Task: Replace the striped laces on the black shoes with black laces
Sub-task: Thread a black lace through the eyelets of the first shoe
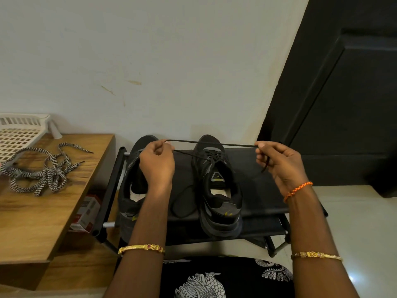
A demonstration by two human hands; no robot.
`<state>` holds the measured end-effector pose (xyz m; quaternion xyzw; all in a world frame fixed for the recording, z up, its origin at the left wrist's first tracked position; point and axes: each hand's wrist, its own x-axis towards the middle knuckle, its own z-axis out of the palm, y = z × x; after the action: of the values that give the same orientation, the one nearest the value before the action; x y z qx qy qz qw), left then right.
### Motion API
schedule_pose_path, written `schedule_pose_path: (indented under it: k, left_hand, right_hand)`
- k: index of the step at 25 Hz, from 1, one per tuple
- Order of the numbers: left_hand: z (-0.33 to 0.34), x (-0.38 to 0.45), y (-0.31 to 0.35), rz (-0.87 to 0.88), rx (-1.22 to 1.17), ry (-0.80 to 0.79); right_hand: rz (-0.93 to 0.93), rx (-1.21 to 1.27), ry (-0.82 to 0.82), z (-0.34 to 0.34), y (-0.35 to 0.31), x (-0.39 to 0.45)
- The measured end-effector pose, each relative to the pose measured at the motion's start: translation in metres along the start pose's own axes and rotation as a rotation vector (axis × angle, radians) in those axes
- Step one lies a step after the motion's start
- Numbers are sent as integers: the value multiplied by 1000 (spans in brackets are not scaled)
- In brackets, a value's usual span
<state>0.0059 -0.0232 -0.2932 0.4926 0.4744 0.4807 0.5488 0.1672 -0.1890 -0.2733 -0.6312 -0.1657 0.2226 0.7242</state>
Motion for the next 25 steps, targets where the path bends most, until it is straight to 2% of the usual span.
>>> schedule_pose_path:
  k: [3, 8, 12, 14, 15, 17, 18, 20, 22, 25]
  left_hand:
    - [2, 1, -1, -14, -14, 55]
    - [0, 0, 1, -70, -45, 64]
    - [-1, -5, 6, -93, -48, 141]
    - [-1, -11, 11, 72, 14, 144]
    - [0, -15, 13, 192, 66, 100]
    - [7, -26, 19, 383, 138, -100]
    - [12, -32, 21, 428, 143, -240]
    - [22, -43, 24, 396, 63, -524]
    - [27, -47, 25, 295, -34, -734]
    - [25, -40, 21, 320, 134, -822]
  right_hand:
    - [51, 40, 190, -16, 13, 9]
    - [144, -139, 391, -33, 39, 17]
    - [165, -87, 317, -23, 32, 18]
    - [132, -7, 188, -11, 21, 11]
    - [99, -3, 103, -3, 14, 6]
    - [-5, -100, -102, 13, 0, -4]
    - [-57, -126, -216, 22, -6, -9]
    - [-131, -97, -366, 35, -14, -17]
    - [-165, -51, -352, 43, -20, -21]
    - [-195, -143, -224, 41, -19, -20]
